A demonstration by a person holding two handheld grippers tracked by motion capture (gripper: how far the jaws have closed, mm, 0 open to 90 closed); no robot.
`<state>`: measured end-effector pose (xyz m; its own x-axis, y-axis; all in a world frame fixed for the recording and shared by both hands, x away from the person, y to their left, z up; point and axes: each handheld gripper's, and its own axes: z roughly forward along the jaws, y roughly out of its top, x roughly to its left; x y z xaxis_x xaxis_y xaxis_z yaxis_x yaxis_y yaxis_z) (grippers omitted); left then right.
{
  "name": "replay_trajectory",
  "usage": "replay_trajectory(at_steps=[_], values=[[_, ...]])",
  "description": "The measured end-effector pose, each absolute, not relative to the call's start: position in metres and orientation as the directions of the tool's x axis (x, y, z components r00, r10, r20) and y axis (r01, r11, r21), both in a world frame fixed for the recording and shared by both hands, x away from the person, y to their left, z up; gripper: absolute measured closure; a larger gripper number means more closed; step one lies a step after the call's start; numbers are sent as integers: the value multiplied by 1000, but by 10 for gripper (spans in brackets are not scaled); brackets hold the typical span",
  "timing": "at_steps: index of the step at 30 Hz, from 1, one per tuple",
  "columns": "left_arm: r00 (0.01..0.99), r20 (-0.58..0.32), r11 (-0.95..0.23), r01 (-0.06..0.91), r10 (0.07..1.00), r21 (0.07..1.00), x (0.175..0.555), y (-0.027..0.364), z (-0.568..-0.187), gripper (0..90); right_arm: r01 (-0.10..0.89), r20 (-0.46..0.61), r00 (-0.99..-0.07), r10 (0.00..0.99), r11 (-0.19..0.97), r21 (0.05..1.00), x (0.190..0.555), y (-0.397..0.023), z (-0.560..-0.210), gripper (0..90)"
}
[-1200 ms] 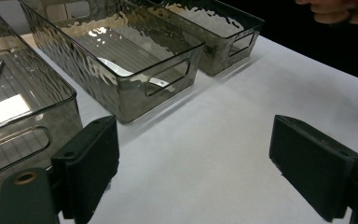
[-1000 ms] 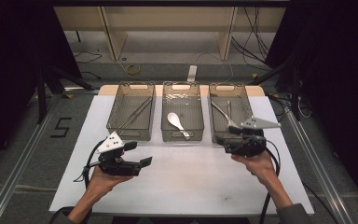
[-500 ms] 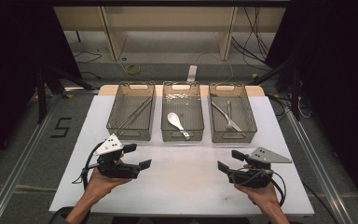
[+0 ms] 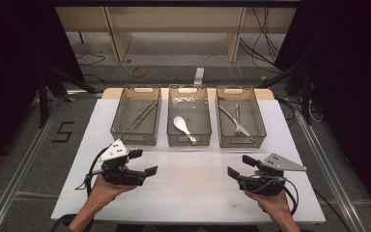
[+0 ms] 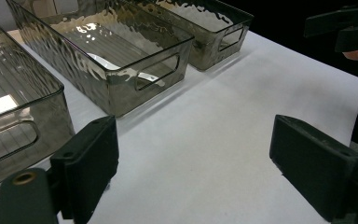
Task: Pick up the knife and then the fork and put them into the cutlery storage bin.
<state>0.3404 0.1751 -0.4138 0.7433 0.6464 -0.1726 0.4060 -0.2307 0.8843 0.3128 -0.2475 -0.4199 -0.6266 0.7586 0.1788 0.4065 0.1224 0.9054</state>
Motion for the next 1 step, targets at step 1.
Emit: replay_trajectory(at_steps=[1], values=[[743, -173, -231, 406, 646, 884, 340, 175, -414, 149, 406, 181, -625, 759, 119, 906, 313, -248, -420, 265]])
